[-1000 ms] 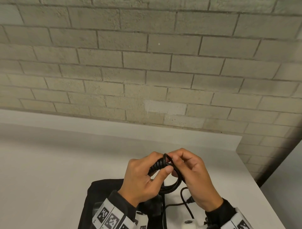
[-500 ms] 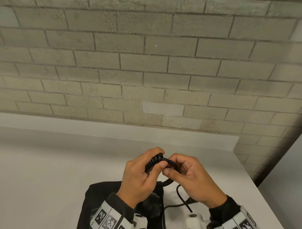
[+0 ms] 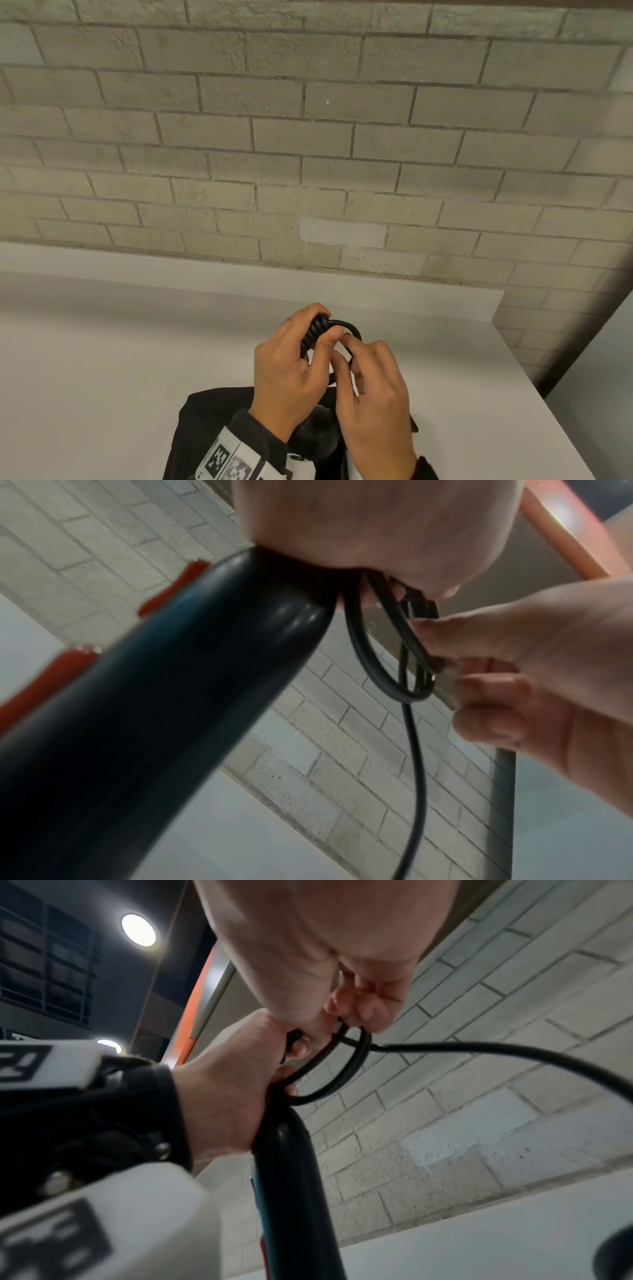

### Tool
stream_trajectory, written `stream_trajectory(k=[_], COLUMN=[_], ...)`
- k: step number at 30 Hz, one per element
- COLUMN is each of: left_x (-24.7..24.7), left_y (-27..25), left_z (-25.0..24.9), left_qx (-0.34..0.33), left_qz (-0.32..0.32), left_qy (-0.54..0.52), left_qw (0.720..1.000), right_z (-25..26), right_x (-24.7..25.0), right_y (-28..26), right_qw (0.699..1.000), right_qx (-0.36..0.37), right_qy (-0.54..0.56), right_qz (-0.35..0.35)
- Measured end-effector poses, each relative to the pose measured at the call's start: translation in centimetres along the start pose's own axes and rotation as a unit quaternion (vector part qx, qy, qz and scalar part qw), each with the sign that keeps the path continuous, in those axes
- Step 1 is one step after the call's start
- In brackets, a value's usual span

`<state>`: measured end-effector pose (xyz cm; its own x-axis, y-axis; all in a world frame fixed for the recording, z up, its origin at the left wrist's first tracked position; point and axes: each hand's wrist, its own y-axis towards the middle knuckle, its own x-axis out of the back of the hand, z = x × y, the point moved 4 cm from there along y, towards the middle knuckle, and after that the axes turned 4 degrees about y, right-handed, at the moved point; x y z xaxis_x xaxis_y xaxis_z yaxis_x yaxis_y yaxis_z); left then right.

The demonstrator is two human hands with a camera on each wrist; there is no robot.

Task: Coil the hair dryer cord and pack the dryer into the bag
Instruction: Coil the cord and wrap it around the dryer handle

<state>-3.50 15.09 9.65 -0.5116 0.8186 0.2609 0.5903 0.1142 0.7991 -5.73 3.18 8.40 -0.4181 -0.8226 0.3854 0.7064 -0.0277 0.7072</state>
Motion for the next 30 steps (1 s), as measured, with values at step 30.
stream_trajectory(k=[30], left_x=[0.2], left_y=[0.8], left_z=[1.3], left_qx=[-0.003], left_qz=[-0.011], left_qy=[-0.022], left_qw=[1.0], right_z=[-1.3], right_x=[3.2], right_y=[-2.4], right_qw=[0.651], right_qx=[-0.409], right_qy=[0.616], right_qz=[0.173])
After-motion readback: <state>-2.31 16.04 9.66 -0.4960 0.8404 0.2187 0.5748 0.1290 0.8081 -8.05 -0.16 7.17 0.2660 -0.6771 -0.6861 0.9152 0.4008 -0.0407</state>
